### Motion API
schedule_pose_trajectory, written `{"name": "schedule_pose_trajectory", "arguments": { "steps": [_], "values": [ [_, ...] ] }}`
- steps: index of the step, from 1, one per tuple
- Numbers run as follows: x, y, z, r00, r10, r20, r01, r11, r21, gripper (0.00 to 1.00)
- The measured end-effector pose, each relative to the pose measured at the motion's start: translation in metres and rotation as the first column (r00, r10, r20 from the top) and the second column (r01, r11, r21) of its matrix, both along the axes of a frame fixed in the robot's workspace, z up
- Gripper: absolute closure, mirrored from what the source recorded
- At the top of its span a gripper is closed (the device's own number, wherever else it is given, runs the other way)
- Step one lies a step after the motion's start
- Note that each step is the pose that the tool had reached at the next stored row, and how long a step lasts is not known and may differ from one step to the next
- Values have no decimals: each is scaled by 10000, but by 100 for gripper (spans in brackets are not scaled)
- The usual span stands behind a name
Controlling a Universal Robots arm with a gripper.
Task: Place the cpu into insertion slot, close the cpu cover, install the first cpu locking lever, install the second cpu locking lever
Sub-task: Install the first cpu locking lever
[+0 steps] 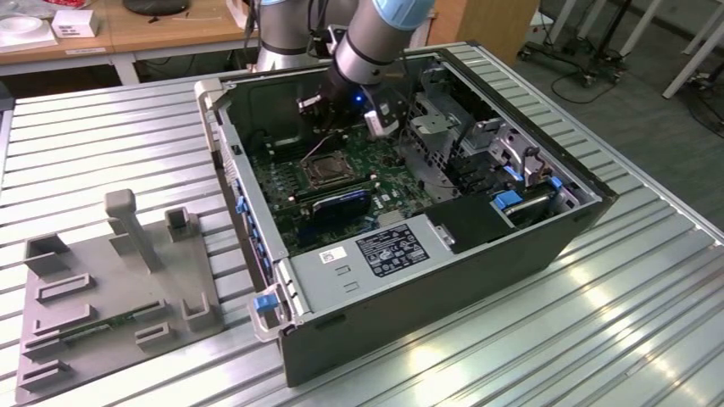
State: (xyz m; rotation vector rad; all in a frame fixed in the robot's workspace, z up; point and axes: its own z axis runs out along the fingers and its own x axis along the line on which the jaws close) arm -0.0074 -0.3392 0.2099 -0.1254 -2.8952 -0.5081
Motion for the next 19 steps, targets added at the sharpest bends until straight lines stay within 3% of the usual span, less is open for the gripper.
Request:
{"name": "schedule_pose_trajectory", "arguments": {
  "steps": [13,19],
  "values": [
    [0,31,79,10000,3,0,-3,10000,76,89],
    [0,0,79,10000,3,0,-3,10000,76,89]
  ]
}}
